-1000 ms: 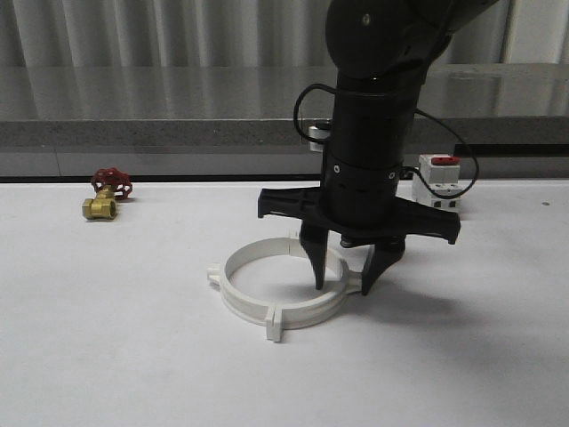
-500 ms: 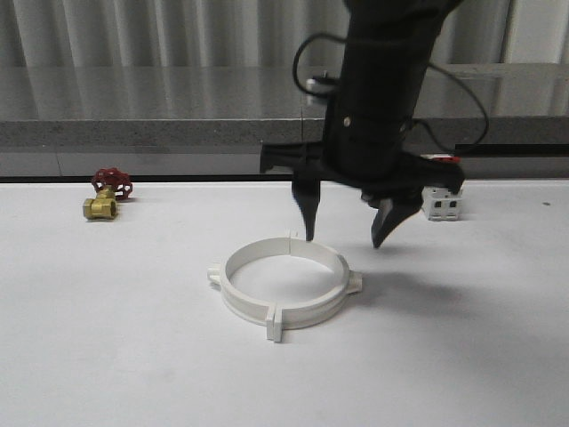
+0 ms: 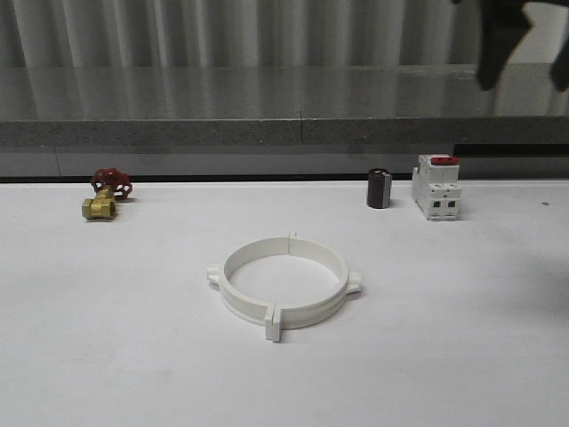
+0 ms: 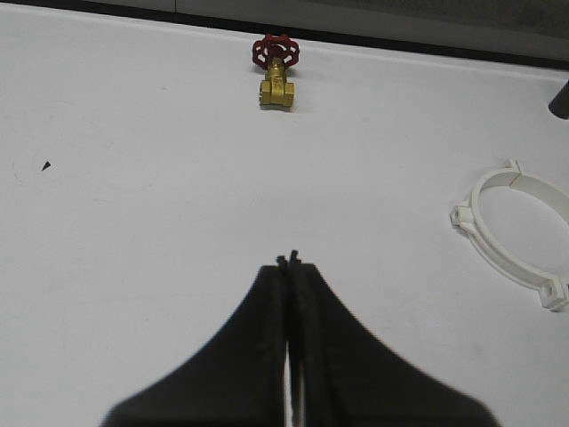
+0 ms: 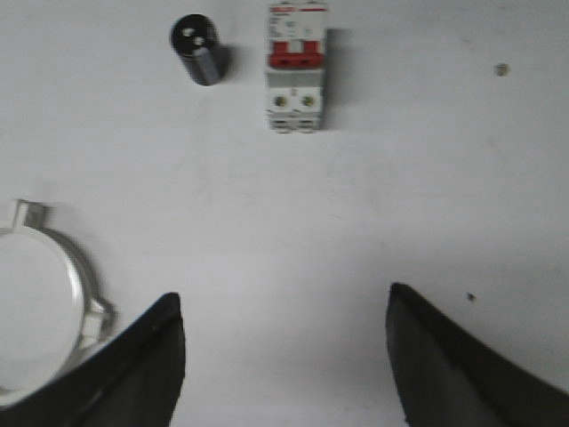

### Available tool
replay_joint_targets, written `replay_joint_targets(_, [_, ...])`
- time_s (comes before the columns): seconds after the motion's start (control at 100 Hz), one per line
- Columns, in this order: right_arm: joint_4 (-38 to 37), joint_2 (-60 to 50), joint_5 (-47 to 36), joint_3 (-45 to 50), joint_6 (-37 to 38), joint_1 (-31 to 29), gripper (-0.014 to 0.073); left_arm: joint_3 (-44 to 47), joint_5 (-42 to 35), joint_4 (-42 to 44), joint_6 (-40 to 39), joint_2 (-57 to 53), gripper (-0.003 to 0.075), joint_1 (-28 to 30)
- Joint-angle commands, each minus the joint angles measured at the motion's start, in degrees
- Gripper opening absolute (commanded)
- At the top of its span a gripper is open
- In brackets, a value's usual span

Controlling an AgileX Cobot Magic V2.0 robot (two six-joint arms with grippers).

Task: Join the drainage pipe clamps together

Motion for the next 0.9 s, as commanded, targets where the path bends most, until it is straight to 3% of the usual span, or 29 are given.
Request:
replay_joint_targets(0.0, [-1.0,-8.5,-1.4,3.2,-3.1,-3.1,0.0492,-1.5,-4.1,-0.8,0.1,0.2,-0.002,0.0])
replay_joint_targets(0.18, [-1.0,-22.1,-1.8,14.1,-4.6,-6.5,0.0492,-1.5,-4.1,-0.8,0.1,0.2,-0.002,0.0])
replay_joint_targets(0.58, [-1.0,-51.2,0.0,33.1,-5.4,-6.5,0.0471,-1.5,-4.1,-0.8,0.1,0.2,-0.002,0.0])
replay_joint_targets(0.67, [-1.3,-55.3,0.3,34.5,-5.4,-6.5,0.0358,-1.5,-4.1,-0.8,0.1,0.2,-0.002,0.0])
replay_joint_targets(0.89, [-2.3,-58.3,1.4,35.2,-5.4,-6.5,-0.0115,-1.5,-4.1,-0.8,0.1,0.2,-0.002,0.0])
